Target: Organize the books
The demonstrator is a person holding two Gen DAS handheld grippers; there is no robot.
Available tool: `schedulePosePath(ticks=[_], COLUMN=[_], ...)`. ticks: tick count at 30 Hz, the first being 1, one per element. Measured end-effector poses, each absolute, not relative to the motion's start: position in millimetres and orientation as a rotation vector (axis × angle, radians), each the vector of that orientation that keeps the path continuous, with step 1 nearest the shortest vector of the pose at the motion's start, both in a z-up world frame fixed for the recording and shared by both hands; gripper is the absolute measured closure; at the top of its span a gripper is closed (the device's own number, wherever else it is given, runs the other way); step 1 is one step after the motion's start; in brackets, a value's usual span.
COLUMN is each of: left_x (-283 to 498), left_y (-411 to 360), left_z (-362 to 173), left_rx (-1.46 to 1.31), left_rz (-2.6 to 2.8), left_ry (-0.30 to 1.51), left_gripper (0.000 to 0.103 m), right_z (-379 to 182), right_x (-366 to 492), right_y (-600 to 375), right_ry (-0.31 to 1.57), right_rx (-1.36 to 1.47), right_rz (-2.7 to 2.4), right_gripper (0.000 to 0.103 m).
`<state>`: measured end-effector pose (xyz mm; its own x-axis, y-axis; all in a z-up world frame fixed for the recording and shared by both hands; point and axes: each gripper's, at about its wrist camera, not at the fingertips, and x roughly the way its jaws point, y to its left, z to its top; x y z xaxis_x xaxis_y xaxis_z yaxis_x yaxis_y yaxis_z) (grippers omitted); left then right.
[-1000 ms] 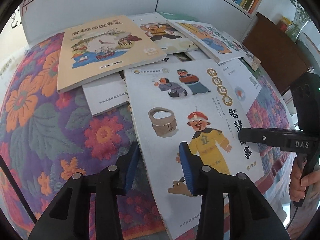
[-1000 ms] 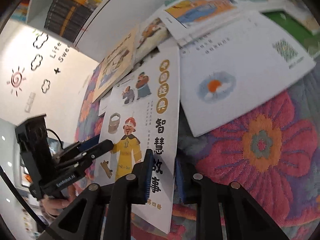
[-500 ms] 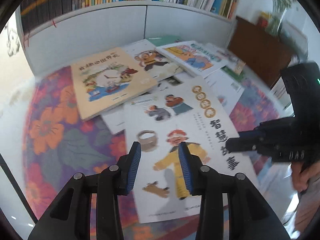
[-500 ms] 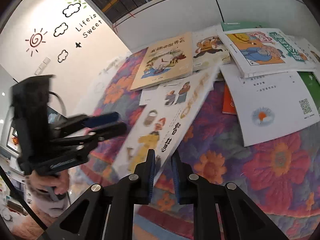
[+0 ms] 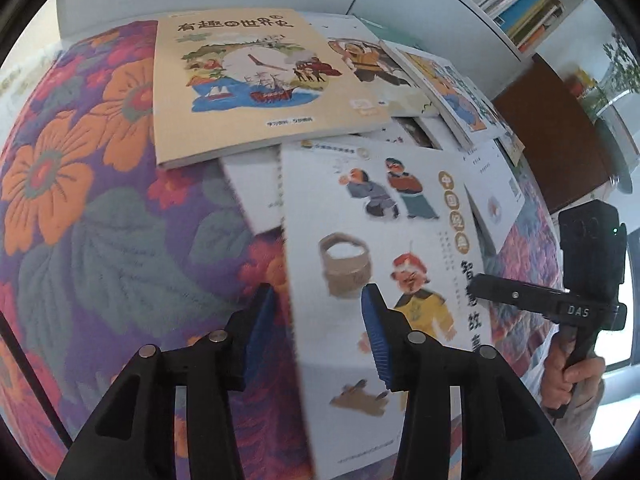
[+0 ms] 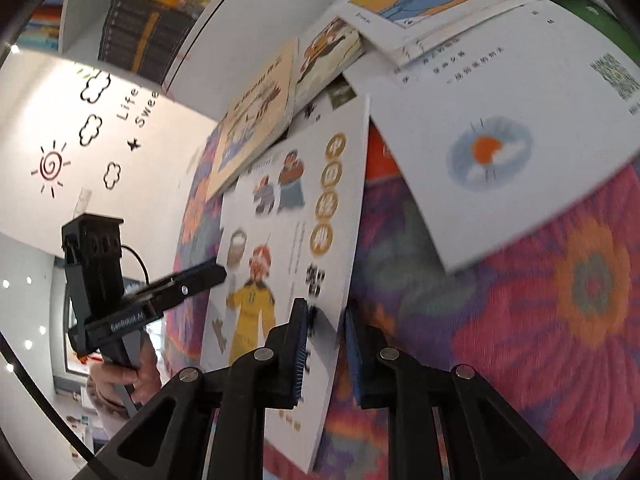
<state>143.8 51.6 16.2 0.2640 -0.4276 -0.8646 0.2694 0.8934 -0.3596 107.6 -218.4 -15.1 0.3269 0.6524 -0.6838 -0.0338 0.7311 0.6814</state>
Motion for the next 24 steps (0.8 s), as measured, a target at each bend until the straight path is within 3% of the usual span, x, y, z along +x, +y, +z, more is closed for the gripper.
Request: schedulePosePath(ticks=[14,24], left_x=[106,103], left_y=[26,59], left_z=[62,91], left_rx=[0.003,-0.048], left_rz=[-0.498,-0.476], left_ry=[1.139,1.097], left_gripper=[0.064,0.064], right_z=[45,63], right_x=[80,84], right_y=[-194,-168], right_ry=[1.094,1.086], right_rx=[0.457,0.421], right_rz=[0.495,0.532], right_gripper=[0.086,0.086])
